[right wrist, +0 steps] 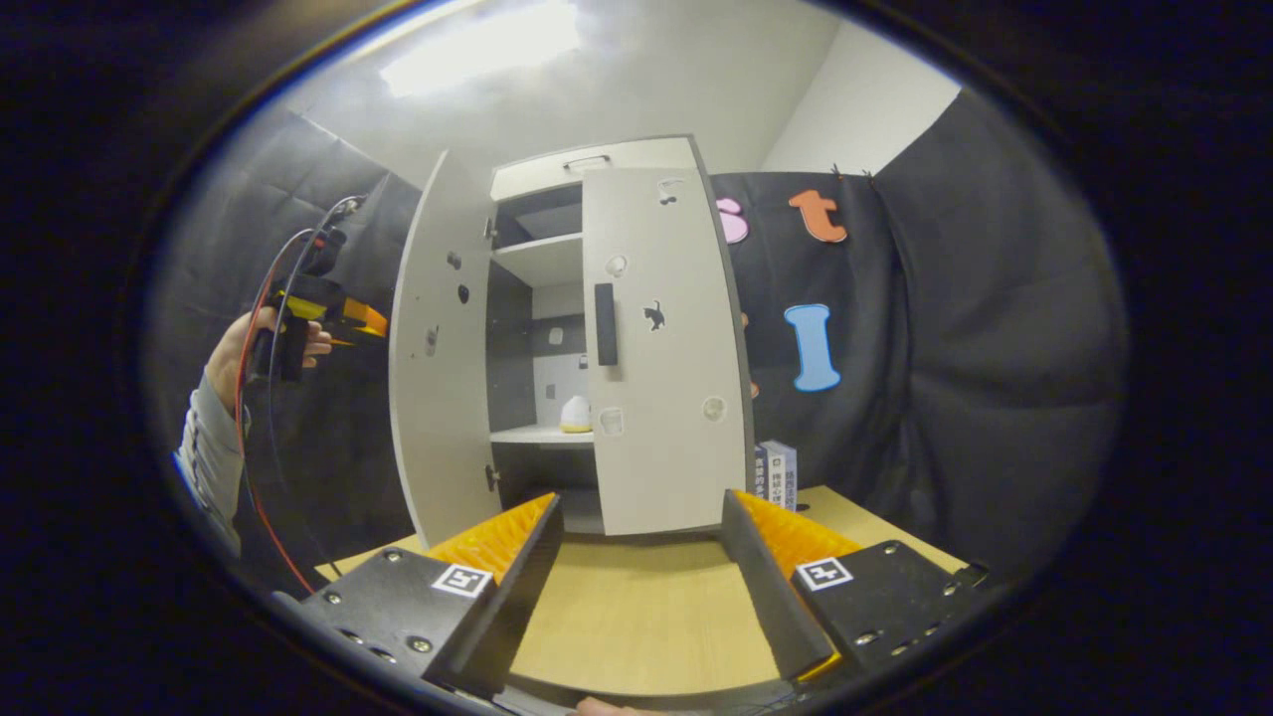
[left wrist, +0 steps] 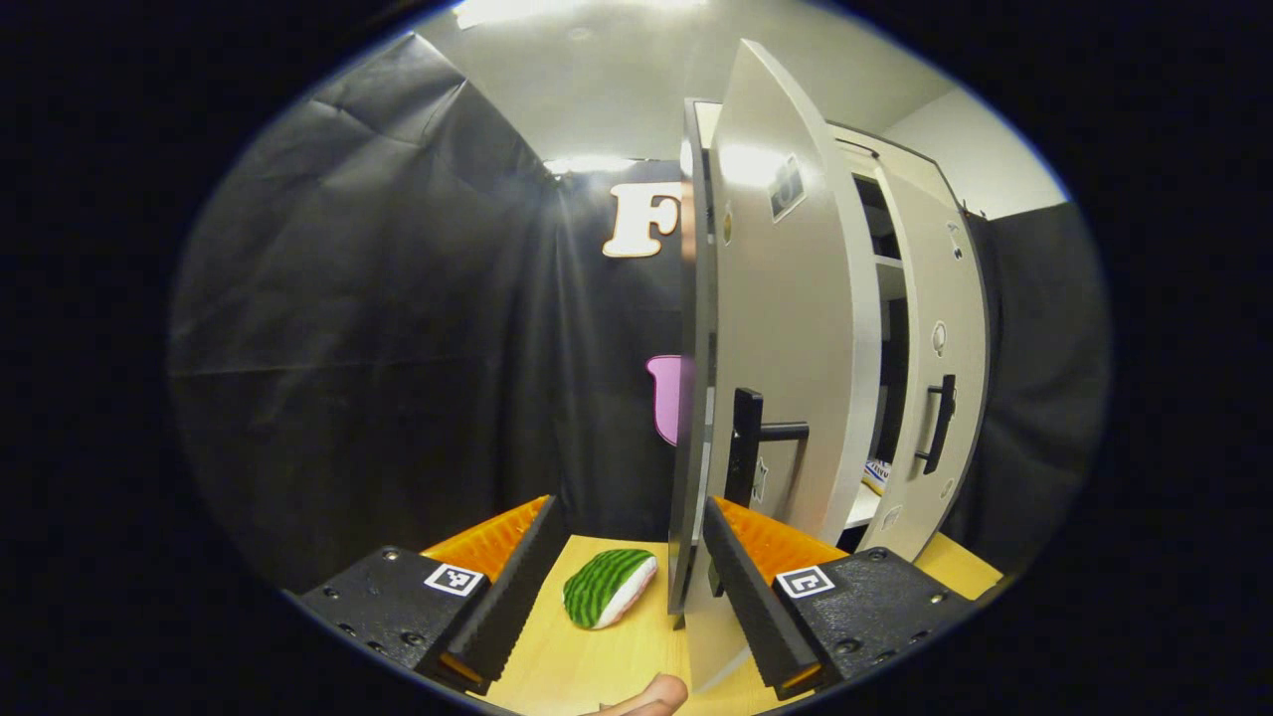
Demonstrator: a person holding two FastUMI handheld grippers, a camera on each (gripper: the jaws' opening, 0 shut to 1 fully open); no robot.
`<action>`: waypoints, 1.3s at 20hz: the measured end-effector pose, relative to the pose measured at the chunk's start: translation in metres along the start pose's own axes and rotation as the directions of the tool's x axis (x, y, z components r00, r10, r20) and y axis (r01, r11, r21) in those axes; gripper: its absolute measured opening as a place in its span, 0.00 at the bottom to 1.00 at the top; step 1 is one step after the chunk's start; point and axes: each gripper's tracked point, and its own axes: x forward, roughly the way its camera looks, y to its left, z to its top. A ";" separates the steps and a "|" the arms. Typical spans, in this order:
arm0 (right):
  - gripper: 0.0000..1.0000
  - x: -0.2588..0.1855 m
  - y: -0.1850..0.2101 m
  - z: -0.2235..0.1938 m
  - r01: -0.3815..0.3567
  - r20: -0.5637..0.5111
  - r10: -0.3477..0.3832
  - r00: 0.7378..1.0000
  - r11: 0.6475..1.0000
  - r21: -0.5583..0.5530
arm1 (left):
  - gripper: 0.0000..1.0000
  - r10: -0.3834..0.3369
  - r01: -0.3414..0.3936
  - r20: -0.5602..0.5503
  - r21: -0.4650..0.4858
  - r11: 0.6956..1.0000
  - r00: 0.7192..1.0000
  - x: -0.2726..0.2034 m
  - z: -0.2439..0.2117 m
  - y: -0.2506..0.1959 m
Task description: Grab one shoe with the right hand and put it into the shoe cabinet, grab the other shoe with the left hand and put it into the shoe cabinet; then close the right door with the right hand and the left door with the left hand.
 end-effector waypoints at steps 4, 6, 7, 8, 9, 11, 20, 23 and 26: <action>0.95 0.000 -0.006 0.000 0.024 -0.002 -0.024 1.000 1.000 -0.007 | 0.92 -0.019 0.019 0.011 0.013 1.000 1.000 -0.006 0.002 -0.025; 0.95 0.001 -0.009 -0.002 0.035 -0.005 -0.035 0.999 0.999 -0.015 | 0.87 0.000 0.000 0.022 0.017 1.000 1.000 -0.008 0.004 -0.031; 0.95 0.001 -0.012 -0.002 0.041 -0.005 -0.041 0.999 0.999 -0.020 | 0.92 -0.002 0.001 0.028 0.030 1.000 1.000 -0.007 0.006 -0.035; 0.95 0.001 -0.014 -0.002 0.048 -0.006 -0.048 0.999 0.999 -0.021 | 0.87 -0.010 0.009 0.025 0.031 0.999 1.000 -0.008 0.005 -0.041; 0.91 0.002 -0.014 -0.004 0.051 -0.008 -0.051 0.999 0.998 -0.021 | 0.87 -0.025 0.024 0.024 0.023 0.999 0.999 -0.009 0.006 -0.044; 0.95 0.003 -0.017 -0.005 0.055 -0.012 -0.055 0.998 0.998 -0.008 | 0.87 -0.047 0.047 0.024 0.019 0.999 0.999 -0.011 0.004 -0.055; 0.95 -0.004 -0.048 -0.013 0.170 -0.024 -0.171 0.985 0.985 -0.043 | 0.87 -0.130 0.130 0.029 0.007 0.992 0.991 0.011 0.001 -0.115; 0.95 -0.001 -0.047 -0.015 0.164 -0.032 -0.164 0.986 0.986 -0.022 | 0.92 -0.202 0.202 0.024 0.001 0.979 0.979 0.026 -0.001 -0.153; 0.90 -0.001 -0.054 -0.014 0.193 -0.037 -0.194 0.980 0.981 -0.032 | 0.90 -0.241 0.240 0.055 0.020 0.971 0.969 0.034 0.007 -0.177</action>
